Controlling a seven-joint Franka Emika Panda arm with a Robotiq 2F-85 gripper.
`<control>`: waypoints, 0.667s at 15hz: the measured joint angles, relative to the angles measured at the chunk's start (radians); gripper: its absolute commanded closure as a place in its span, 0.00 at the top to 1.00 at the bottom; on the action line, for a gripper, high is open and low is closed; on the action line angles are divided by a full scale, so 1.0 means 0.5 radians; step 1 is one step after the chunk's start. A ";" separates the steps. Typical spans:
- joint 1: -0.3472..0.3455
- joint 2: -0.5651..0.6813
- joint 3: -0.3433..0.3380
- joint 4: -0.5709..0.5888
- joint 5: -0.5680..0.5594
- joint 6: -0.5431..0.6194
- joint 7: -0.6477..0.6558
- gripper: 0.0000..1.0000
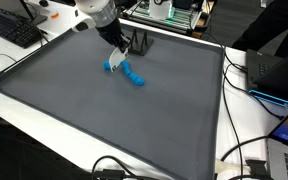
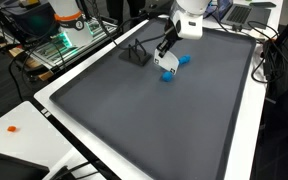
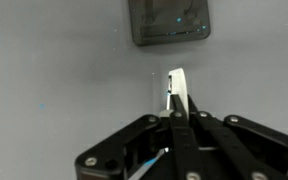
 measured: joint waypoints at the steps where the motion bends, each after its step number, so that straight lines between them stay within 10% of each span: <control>1: -0.007 -0.037 0.000 -0.032 0.030 -0.001 0.013 0.01; 10: -0.092 -0.500 -0.030 -0.403 0.457 0.000 0.426 0.01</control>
